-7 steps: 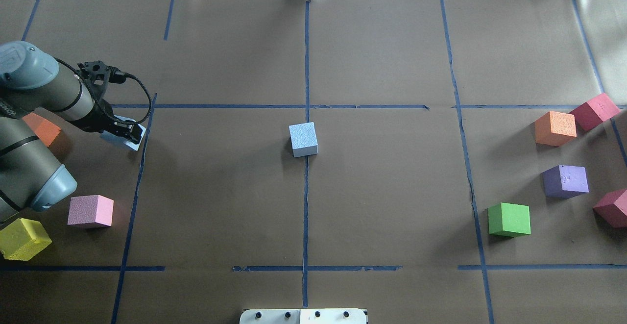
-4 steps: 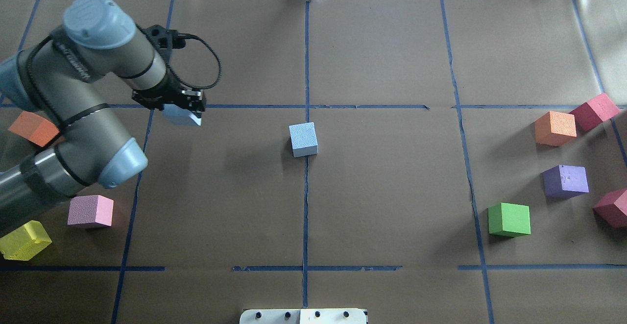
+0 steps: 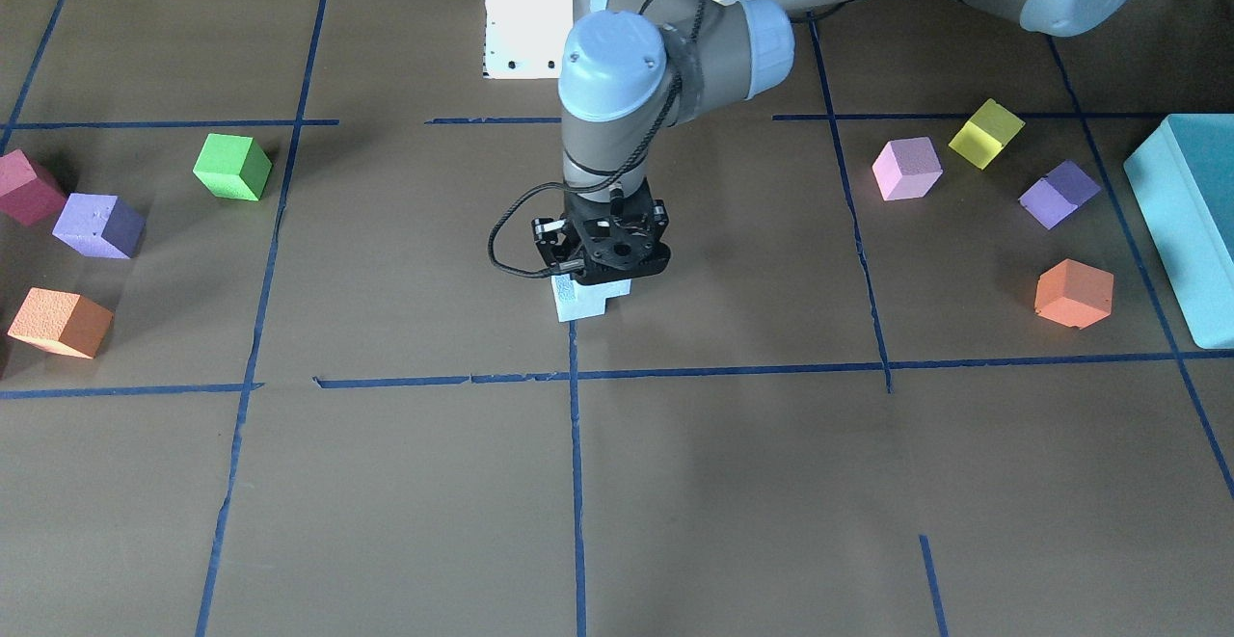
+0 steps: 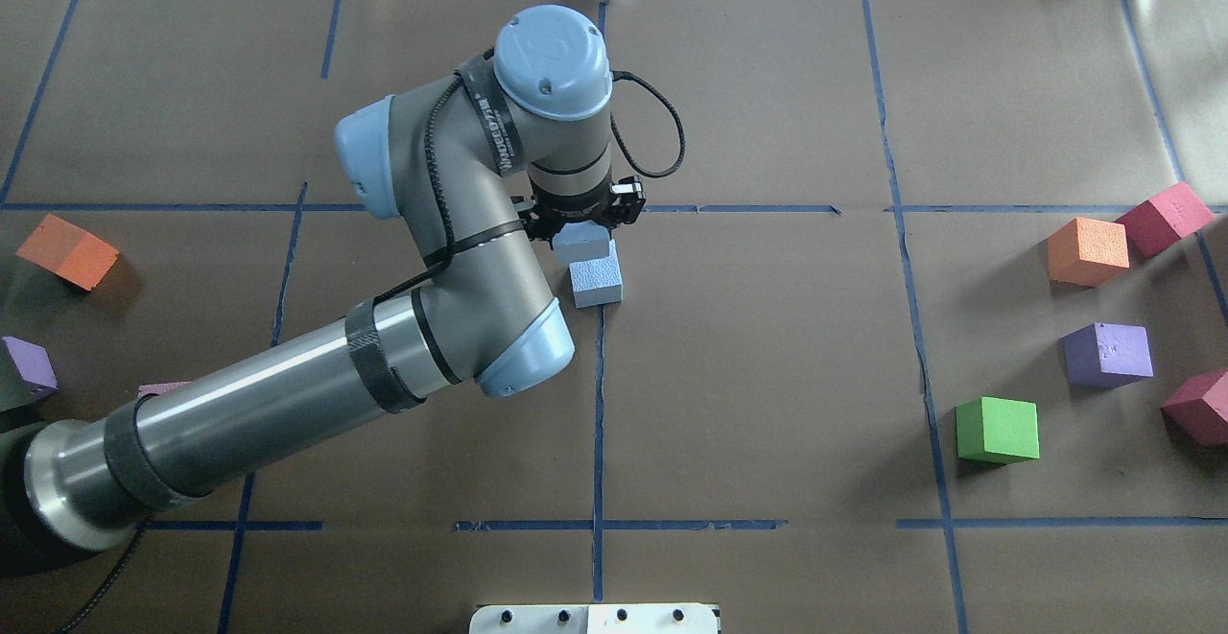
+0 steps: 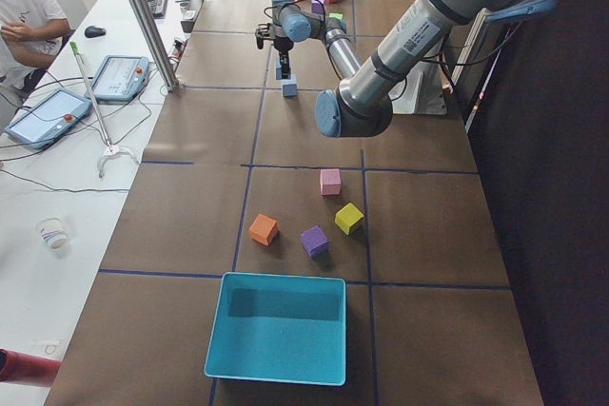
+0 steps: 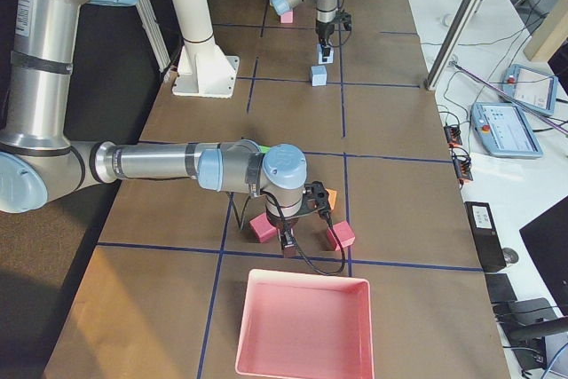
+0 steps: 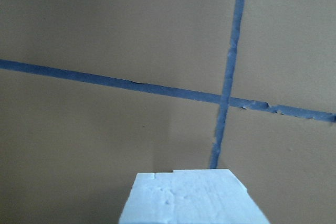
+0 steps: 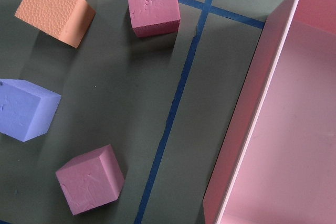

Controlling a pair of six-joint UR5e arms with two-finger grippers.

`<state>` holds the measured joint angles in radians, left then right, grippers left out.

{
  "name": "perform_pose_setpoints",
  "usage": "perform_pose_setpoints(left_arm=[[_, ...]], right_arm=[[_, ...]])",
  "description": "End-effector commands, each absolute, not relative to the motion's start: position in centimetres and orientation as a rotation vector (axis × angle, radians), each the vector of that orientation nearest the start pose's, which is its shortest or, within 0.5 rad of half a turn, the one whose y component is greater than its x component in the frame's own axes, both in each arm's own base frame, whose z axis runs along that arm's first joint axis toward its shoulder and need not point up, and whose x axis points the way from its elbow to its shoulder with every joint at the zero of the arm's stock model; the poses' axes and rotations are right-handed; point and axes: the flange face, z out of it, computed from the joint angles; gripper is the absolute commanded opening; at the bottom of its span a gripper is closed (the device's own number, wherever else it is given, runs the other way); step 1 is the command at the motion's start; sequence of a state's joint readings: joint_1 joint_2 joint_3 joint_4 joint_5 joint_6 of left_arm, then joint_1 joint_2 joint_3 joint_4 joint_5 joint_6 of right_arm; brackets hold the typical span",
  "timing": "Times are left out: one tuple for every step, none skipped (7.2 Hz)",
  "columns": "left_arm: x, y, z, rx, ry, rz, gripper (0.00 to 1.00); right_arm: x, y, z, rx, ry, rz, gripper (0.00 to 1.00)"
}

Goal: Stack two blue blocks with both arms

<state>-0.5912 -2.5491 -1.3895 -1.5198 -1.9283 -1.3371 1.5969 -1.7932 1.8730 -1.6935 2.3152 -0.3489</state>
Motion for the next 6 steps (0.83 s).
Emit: perform_pose_setpoints(left_arm=[[61.1, -49.1, 12.2, -0.02, 0.779, -0.205, 0.1], [61.2, -49.2, 12.8, -0.02, 0.771, -0.202, 0.1], [61.2, -49.2, 13.5, -0.018, 0.765, -0.191, 0.11], [61.2, -49.2, 13.5, -0.014, 0.767, -0.178, 0.13], [61.1, -49.2, 13.5, -0.003, 0.769, -0.15, 0.51], [61.1, -49.2, 13.2, 0.007, 0.779, -0.139, 0.92]], right_arm=[[7.6, -39.2, 62.2, 0.102, -0.744, -0.292, 1.0], [7.6, -39.2, 62.2, 0.102, -0.744, -0.292, 1.0], [7.6, -39.2, 62.2, 0.101, -0.744, -0.291, 1.0], [7.6, -39.2, 62.2, 0.101, -0.744, -0.291, 1.0], [7.6, -39.2, 62.2, 0.101, -0.744, -0.293, 1.0], [7.6, -39.2, 62.2, 0.101, -0.744, -0.293, 1.0]])
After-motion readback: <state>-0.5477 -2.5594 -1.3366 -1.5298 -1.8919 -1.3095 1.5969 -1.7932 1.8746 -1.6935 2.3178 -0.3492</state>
